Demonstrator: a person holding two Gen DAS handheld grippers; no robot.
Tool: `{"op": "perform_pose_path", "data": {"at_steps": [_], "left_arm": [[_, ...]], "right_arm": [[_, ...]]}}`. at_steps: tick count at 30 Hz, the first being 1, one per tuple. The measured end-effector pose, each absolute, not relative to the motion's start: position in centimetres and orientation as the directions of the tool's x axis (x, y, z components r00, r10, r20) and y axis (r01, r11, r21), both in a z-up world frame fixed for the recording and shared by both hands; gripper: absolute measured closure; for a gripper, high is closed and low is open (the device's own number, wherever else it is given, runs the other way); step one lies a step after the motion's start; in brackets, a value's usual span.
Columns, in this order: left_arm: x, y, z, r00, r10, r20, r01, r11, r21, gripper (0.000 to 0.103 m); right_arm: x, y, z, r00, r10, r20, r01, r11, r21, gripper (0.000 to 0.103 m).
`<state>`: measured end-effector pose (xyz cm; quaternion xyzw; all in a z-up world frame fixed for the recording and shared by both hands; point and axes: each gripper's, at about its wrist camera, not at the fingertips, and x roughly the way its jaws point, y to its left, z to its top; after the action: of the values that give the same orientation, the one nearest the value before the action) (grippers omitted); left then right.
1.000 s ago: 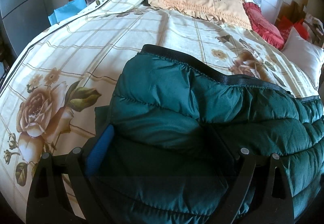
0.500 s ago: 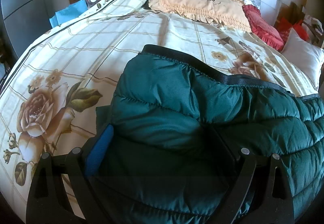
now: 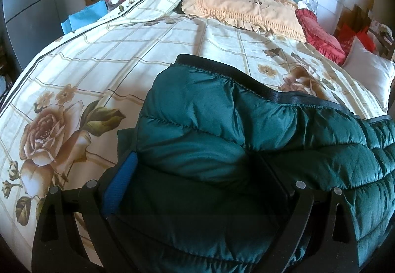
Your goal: Fold large clothes
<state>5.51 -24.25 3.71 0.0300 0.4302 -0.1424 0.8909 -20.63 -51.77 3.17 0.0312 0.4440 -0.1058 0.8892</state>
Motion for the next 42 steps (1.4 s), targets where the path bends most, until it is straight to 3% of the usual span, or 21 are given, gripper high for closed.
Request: {"op": "perform_pose_path", "data": {"at_steps": [7,17,23,29,42], "left_arm": [[4.7,-22.3,4.5,0.581,-0.294,-0.759,0.264,0.950,-0.166,0.007],[0.6,-19.0,8.0,0.603,-0.312,-0.734,0.269,0.946,-0.182,0.007],[-1.9,-18.1,8.6,0.622,-0.322,-0.714,0.304,0.939,-0.159,0.007],[-2.7,-17.9,8.0,0.604,-0.316,-0.732,0.312,0.939,-0.147,0.007],[-3.9,-18.0,6.6,0.584,-0.313,-0.749,0.309,0.939,-0.152,0.007]], "right_arm": [[-22.5,-50.6,7.0,0.660,-0.110,-0.743,0.209,0.977,0.041,0.006],[-17.8,-45.1,8.3,0.707,-0.089,-0.702,0.136,0.991,0.011,0.006],[-14.8,-43.4,5.7,0.651,-0.124,-0.749,0.143,0.989,-0.040,0.011],[-13.8,-44.1,2.9,0.610,-0.132,-0.782,0.177,0.984,-0.028,0.006],[-19.6,-43.4,6.7,0.654,-0.106,-0.749,0.146,0.989,-0.013,0.007]]}}
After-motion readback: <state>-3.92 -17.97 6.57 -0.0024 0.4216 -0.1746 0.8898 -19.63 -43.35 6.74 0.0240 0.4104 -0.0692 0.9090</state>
